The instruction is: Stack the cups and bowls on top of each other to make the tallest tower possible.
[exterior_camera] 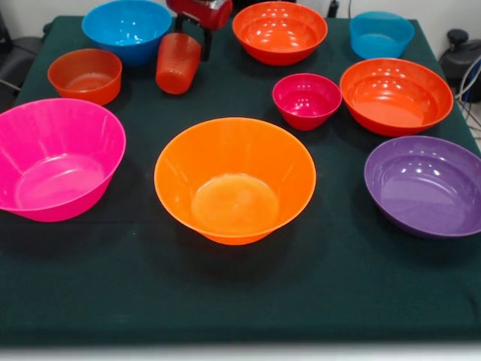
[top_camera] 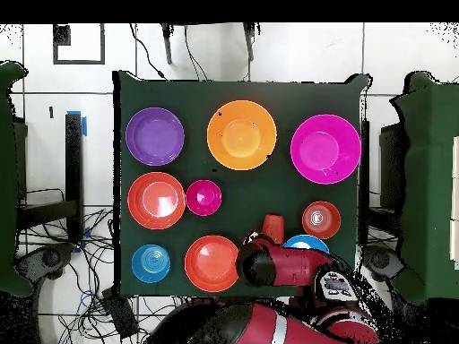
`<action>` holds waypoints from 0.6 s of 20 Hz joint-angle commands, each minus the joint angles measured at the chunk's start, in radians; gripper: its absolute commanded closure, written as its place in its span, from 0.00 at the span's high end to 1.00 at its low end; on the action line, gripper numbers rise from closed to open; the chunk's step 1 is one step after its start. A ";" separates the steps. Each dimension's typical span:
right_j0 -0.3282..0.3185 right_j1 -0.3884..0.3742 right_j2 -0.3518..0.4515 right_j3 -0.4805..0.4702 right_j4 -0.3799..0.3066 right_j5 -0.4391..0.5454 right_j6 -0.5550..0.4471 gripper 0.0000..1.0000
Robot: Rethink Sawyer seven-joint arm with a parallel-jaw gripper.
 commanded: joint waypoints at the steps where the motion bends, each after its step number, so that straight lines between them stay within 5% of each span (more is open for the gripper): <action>1: 0.029 0.051 0.122 -0.114 0.016 0.088 0.008 1.00; 12: 0.071 0.066 0.089 -0.148 0.019 0.061 0.032 1.00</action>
